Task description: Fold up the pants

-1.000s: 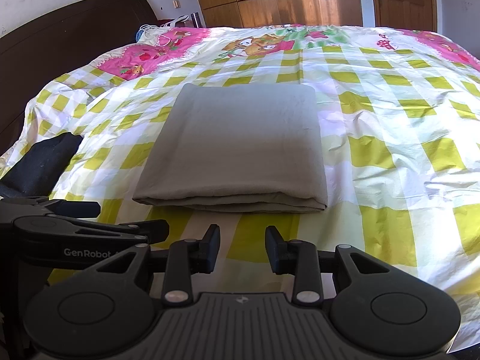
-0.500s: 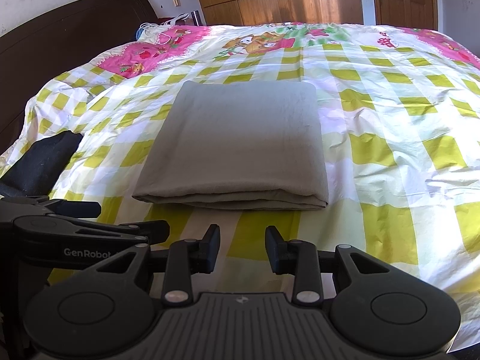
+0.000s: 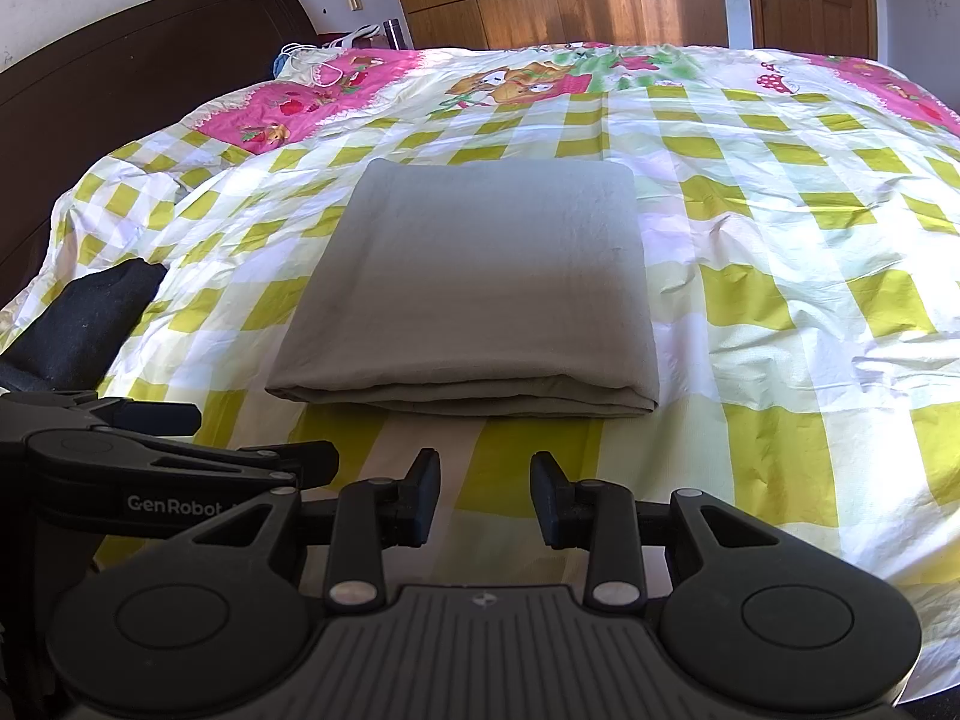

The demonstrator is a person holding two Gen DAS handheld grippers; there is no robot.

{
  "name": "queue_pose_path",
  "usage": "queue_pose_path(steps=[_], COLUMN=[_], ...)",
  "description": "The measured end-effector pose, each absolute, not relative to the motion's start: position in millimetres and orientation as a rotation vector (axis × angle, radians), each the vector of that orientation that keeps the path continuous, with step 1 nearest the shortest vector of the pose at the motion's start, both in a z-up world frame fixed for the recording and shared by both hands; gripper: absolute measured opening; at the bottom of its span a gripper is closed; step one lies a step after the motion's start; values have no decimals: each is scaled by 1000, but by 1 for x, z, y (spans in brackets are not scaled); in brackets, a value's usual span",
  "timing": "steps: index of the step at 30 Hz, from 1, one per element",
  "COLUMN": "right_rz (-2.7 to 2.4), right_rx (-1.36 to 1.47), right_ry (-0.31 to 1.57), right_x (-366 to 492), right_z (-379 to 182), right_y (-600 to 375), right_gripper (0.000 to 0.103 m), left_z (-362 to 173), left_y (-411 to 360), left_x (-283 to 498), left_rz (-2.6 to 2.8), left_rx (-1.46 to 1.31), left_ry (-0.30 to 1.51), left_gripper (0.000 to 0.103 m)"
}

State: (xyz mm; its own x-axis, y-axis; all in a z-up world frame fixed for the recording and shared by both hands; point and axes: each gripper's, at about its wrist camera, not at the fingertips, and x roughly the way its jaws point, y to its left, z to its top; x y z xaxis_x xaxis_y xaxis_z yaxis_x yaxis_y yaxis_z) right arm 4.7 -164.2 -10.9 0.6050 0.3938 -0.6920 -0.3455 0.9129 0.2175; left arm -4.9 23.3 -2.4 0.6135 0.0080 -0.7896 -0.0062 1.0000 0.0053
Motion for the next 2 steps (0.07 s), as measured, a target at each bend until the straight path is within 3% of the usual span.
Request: queue_pose_path(steps=[2], right_rz=[427], right_rx=[64], right_ry=[816], right_x=[5], right_z=[-11], right_y=[-164], right_gripper=[47], left_z=[-2], left_y=[23], left_x=[-5], left_rz=[7], left_rx=[2], left_ry=[911], left_gripper=[102])
